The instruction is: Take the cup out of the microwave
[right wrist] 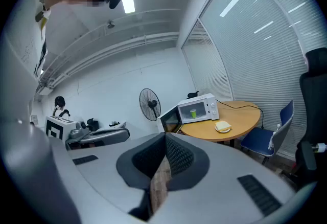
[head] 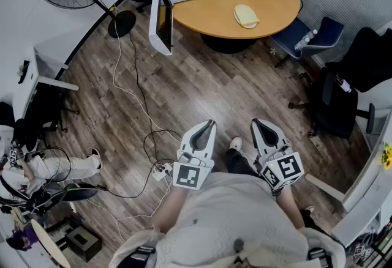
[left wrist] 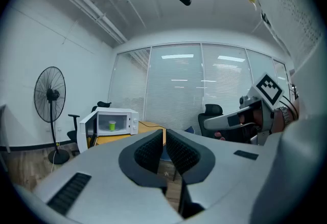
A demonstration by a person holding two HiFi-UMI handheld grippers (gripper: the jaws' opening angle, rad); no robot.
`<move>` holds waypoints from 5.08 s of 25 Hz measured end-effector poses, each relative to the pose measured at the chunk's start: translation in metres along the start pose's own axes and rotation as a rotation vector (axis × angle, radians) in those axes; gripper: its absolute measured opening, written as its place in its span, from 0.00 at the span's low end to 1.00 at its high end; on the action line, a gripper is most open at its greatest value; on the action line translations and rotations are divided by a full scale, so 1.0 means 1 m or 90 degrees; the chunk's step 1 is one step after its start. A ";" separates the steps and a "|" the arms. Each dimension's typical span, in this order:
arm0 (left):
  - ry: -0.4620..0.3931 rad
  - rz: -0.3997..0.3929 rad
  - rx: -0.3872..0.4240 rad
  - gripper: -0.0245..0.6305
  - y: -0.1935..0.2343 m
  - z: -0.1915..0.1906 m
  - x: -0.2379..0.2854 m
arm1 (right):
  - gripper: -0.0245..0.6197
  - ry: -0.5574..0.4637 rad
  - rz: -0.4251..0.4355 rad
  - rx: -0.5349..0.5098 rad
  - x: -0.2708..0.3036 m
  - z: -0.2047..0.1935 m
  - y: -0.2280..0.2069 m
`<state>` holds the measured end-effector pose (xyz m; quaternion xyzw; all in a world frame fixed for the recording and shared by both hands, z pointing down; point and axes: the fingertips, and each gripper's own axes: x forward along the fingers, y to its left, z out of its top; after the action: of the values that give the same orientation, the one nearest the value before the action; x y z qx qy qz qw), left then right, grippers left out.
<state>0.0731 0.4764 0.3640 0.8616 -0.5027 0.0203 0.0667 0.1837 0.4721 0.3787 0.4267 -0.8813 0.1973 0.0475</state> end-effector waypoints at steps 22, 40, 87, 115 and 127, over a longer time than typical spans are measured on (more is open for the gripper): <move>-0.032 0.035 -0.019 0.30 0.041 -0.007 -0.202 | 0.05 -0.043 0.000 -0.068 -0.038 -0.042 0.194; -0.027 0.051 -0.002 0.33 0.079 0.001 -0.174 | 0.05 -0.065 -0.009 -0.061 0.006 -0.027 0.173; -0.027 0.153 -0.001 0.32 0.113 0.032 0.147 | 0.05 -0.053 0.082 -0.110 0.162 0.115 -0.098; 0.011 0.116 -0.009 0.32 0.103 0.019 0.265 | 0.05 -0.031 0.035 -0.071 0.185 0.127 -0.207; 0.009 0.087 -0.006 0.32 0.157 0.031 0.319 | 0.05 -0.031 0.002 -0.069 0.246 0.150 -0.230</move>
<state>0.0932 0.1203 0.3808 0.8250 -0.5598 0.0282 0.0726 0.2187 0.1049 0.3739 0.4267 -0.8923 0.1388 0.0486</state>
